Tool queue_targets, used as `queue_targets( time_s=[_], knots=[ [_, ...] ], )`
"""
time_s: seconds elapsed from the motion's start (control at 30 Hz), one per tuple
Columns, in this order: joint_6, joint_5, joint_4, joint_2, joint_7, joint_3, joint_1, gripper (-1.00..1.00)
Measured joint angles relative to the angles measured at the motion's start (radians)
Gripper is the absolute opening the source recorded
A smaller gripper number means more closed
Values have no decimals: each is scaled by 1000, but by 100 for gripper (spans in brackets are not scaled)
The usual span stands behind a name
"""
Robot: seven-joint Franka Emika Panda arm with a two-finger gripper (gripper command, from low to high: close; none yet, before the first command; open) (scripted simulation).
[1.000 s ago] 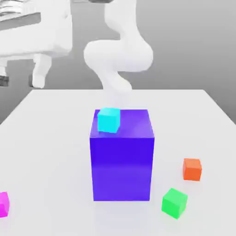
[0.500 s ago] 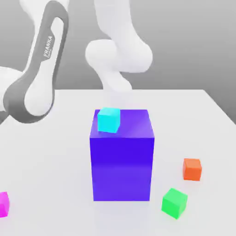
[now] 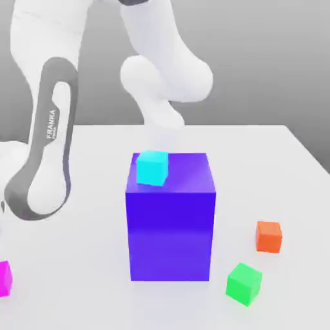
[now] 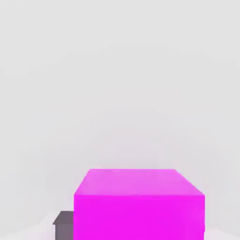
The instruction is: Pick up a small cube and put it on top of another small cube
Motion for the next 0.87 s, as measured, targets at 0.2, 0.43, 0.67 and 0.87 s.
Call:
queue_targets(
  time_s=[0.2, 0.43, 0.67, 0.87],
  knots=[
    [-22, -82, -97, -128, -95, 130, 139, -100],
    [-23, -154, -216, -252, -240, 317, 295, -100],
    [29, -247, -318, -300, -378, 481, 515, -100],
    [140, -337, -316, -183, -327, 439, 551, 100]
  ],
)
